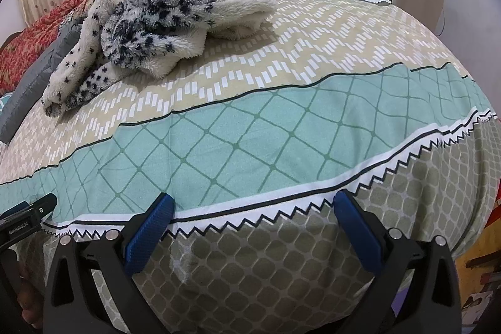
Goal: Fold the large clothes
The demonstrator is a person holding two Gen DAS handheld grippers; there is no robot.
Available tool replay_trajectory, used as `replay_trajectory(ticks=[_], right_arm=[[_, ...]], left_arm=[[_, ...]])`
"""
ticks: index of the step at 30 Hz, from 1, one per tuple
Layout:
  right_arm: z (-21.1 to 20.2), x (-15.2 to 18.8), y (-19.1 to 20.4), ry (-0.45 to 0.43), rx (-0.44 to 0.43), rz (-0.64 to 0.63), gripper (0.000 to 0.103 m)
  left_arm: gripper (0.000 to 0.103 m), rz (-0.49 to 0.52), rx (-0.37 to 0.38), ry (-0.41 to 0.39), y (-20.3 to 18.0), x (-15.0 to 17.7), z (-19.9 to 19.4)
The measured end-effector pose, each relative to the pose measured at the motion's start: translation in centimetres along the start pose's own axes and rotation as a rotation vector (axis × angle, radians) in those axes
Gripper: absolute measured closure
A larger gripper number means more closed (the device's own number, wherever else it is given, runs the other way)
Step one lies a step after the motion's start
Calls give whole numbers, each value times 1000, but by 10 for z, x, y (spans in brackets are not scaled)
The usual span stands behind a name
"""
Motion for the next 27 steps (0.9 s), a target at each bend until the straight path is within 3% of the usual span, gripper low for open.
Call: replay_trajectory(ticks=[21, 23, 27], right_arm=[[0, -2, 1, -10, 10, -9, 79], [-4, -3, 1, -27, 4, -8, 79], [-4, -5, 4, -41, -2, -19, 79]], left_arm=[[5, 33, 6, 1, 0, -9, -3], [5, 76, -3, -29, -3, -19, -14], [5, 228, -68, -168, -15, -65, -37]])
Point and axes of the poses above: each gripper's, at about its wrist camera, not at the fingertips, and z roughly the way its jaws point, y to its left, x to its underside, the point moved 9 cm from there along z, roughly the way its jaws point, and after that the axes turned 13 degrees about x, right-handed, at the moved point
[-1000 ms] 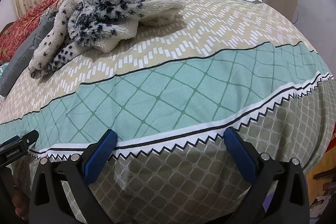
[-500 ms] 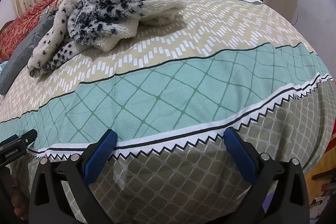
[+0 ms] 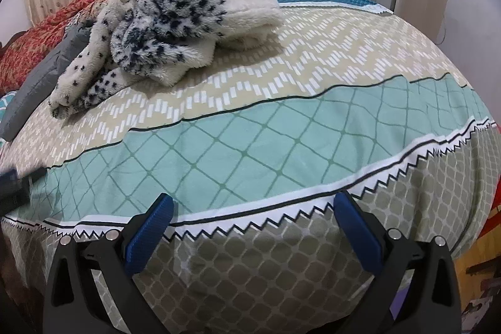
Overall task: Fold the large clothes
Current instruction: 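Reach the left tool to the cream sweater and grasp its fabric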
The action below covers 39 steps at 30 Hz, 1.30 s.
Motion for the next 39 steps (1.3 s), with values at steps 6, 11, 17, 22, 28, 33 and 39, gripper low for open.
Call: replay_trajectory(ticks=[6, 11, 17, 22, 28, 33, 39], right_arm=[[6, -2, -3, 20, -14, 11, 79], [10, -8, -7, 19, -25, 25, 79], [-8, -22, -4, -69, -56, 32, 76], [-39, -54, 35, -269, -59, -199, 66], [-64, -110, 90, -415, -172, -286, 63], [-36, -165, 121, -365, -224, -236, 63], [-3, -198, 136, -136, -358, -85, 7]], left_arm=[[5, 244, -64, -109, -24, -73, 14], [6, 388, -103, -117, -46, -112, 42], [81, 308, -134, -47, -20, -160, 74], [92, 103, -61, -164, 32, -188, 32], [92, 8, 60, -308, 55, -190, -41], [93, 23, 127, -378, 42, -178, -92], [93, 36, 170, -401, 20, -169, -120]])
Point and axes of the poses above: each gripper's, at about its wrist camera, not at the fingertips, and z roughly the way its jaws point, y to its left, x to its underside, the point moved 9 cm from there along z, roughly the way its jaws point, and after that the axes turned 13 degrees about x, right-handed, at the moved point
